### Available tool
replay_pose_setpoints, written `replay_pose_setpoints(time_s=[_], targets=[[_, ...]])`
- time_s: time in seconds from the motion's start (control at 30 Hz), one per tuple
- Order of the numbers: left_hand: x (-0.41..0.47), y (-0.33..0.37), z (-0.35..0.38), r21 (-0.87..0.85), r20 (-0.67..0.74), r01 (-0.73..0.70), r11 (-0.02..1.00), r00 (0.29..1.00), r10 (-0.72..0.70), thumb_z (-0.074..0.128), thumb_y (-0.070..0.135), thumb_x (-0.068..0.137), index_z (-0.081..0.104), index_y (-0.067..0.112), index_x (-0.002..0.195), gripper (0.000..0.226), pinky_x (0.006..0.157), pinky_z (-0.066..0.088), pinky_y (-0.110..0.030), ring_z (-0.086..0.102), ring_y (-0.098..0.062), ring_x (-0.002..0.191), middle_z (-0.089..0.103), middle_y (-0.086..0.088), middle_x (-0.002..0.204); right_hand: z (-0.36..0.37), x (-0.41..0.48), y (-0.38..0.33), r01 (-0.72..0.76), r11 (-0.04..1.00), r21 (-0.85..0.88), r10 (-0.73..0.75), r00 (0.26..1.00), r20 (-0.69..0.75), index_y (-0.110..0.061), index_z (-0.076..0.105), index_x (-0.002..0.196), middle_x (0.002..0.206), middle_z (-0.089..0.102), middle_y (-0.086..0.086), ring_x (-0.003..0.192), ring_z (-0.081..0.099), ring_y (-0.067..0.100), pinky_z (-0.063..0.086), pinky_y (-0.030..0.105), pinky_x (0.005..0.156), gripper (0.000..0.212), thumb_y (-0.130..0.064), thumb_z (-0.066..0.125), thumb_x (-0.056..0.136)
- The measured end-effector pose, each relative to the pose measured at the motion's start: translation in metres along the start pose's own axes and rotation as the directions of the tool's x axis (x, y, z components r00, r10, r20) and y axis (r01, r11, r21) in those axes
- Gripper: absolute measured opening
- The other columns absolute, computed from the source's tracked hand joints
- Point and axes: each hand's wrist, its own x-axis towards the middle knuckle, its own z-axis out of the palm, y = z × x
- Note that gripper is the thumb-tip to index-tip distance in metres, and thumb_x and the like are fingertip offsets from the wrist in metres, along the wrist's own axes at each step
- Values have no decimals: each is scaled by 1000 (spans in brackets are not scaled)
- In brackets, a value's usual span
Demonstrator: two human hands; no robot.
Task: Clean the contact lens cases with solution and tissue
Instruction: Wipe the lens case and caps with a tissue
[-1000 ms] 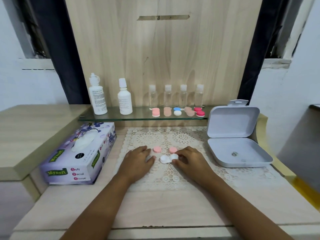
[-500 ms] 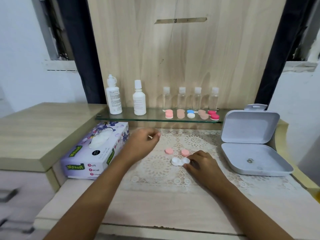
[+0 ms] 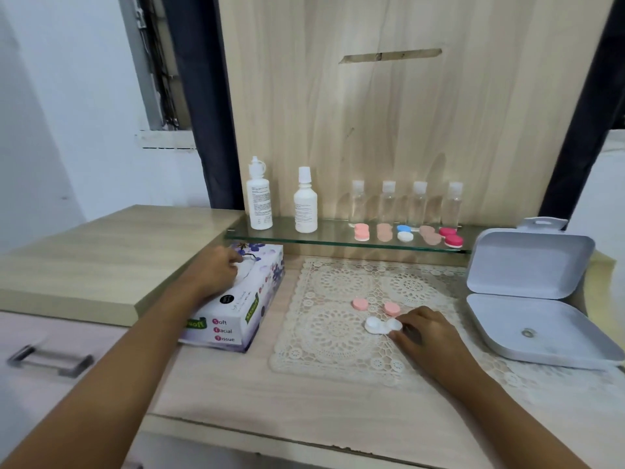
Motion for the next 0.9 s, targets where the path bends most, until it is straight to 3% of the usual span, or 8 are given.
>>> replay_pose_setpoints(time_s=[0.13, 0.33, 0.43, 0.57, 0.63, 0.73, 0.8, 0.9], targets=[[2, -5, 0, 65, 104, -29, 997, 994, 22, 51, 8, 88, 63, 9, 120, 34, 95, 35, -21, 50, -22, 118, 56, -8, 131, 0, 0, 1, 1, 1000, 2, -1, 1000, -5, -20, 69, 103, 89, 52, -10, 92, 51, 16, 43, 34, 81, 23, -30, 65, 83], [0, -3, 1, 68, 65, -70, 995, 996, 65, 55, 9, 88, 72, 9, 101, 21, 73, 35, -13, 59, -17, 100, 68, -4, 111, -1, -1, 0, -3, 1000, 10, 2, 1000, 6, -20, 69, 105, 97, 60, -4, 96, 53, 17, 44, 36, 84, 25, -32, 65, 84], [2, -6, 3, 41, 39, -59, 997, 998, 58, 55, 9, 85, 72, 7, 91, 19, 73, 39, -21, 59, -20, 93, 68, -7, 103, -1, -1, 0, 0, 1000, 2, 0, 1000, 6, -20, 68, 106, 98, 60, -4, 96, 53, 18, 44, 35, 83, 25, -32, 65, 84], [3, -8, 0, -168, -41, 13, 986, 999, -20, 57, 10, 87, 69, 12, 90, 12, 73, 42, -23, 56, -18, 87, 65, -4, 98, -1, -1, 0, -5, 1000, 3, 5, 1000, 8, -20, 68, 105, 94, 57, -7, 96, 52, 17, 43, 34, 83, 25, -32, 64, 84], [1, -8, -1, -339, -81, 37, 940, 994, -68, 59, 12, 86, 66, 15, 86, 8, 62, 43, -22, 56, -18, 77, 64, -4, 90, -1, -2, 0, -2, 1000, 2, 2, 1000, 8, -20, 69, 105, 91, 53, -10, 96, 52, 17, 43, 34, 82, 24, -32, 64, 84], [-2, -2, -4, -527, -101, 16, 850, 992, -81, 55, 8, 88, 61, 13, 80, 11, 61, 40, -26, 53, -18, 63, 60, -4, 70, -1, -1, 0, -5, 1000, 3, 5, 1000, 6, -19, 69, 104, 94, 57, -7, 96, 52, 18, 43, 34, 81, 24, -31, 65, 84], [-3, 1, -3, -588, -79, 15, 809, 994, -76, 52, 7, 90, 57, 13, 80, 13, 55, 38, -25, 49, -16, 54, 57, -4, 64, -1, -1, 0, -4, 1000, 0, 4, 1000, 7, -19, 69, 104, 96, 59, -4, 96, 53, 19, 43, 34, 80, 24, -31, 65, 84], [-3, -1, 0, -565, -21, 25, 825, 999, -45, 56, 22, 92, 61, 17, 85, 10, 65, 42, -26, 54, -16, 68, 61, 1, 75, -1, -1, 0, -4, 1000, 0, 4, 1000, 14, -19, 68, 104, 96, 58, -5, 95, 53, 19, 43, 34, 81, 24, -32, 64, 84]])
